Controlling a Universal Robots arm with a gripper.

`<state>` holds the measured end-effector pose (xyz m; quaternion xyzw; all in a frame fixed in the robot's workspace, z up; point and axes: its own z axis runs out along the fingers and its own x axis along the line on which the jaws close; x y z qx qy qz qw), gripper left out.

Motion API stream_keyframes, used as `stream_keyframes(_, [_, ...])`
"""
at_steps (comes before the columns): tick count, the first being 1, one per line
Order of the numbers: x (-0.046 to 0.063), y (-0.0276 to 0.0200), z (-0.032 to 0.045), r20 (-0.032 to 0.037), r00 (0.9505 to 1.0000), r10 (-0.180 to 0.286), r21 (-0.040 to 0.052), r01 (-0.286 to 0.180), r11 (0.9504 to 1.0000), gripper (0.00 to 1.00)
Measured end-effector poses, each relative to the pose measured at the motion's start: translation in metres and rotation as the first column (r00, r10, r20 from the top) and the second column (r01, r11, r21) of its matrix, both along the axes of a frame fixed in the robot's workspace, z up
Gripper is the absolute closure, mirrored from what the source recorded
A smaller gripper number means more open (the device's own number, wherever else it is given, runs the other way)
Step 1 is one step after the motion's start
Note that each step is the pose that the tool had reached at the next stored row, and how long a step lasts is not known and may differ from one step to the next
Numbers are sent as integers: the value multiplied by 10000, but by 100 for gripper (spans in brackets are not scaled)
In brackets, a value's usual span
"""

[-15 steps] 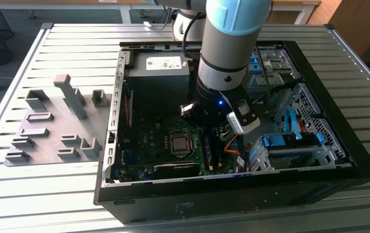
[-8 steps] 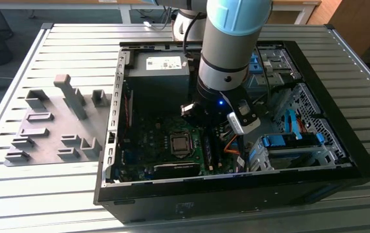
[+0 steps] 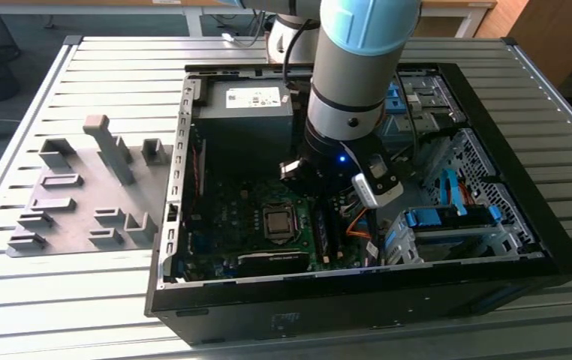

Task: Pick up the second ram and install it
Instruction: 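Insert the second ram into the second slot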

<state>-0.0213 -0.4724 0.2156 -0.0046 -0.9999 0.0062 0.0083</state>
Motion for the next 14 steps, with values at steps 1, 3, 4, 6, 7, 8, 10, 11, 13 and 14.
stream_keyframes(1, [0, 0, -1, 0, 10000, 40, -1, -40, 10000, 86])
stream_keyframes(3, [0, 0, -5, 0, 10000, 88, -1, -88, 10000, 86])
stream_keyframes(4, [0, 0, -10, 1, 10000, 88, 0, -88, 10000, 86])
stream_keyframes(6, [0, -1, -22, -2, 10000, 90, -7, -90, 10000, 86])
stream_keyframes(7, [-1, -2, -25, -3, 10000, 89, -8, -89, 10000, 86])
stream_keyframes(8, [-1, -2, -29, -3, 10000, 90, -7, -90, 10000, 86])
stream_keyframes(10, [0, -1, -34, -2, 10000, 89, -2, -89, 10000, 86])
stream_keyframes(11, [0, 0, -36, -1, 10000, 89, 1, -89, 10000, 86])
stream_keyframes(13, [0, 1, -36, -1, 10000, 89, 3, -89, 10000, 86])
stream_keyframes(14, [0, 2, -35, 0, 10000, 89, 4, -89, 10000, 86])
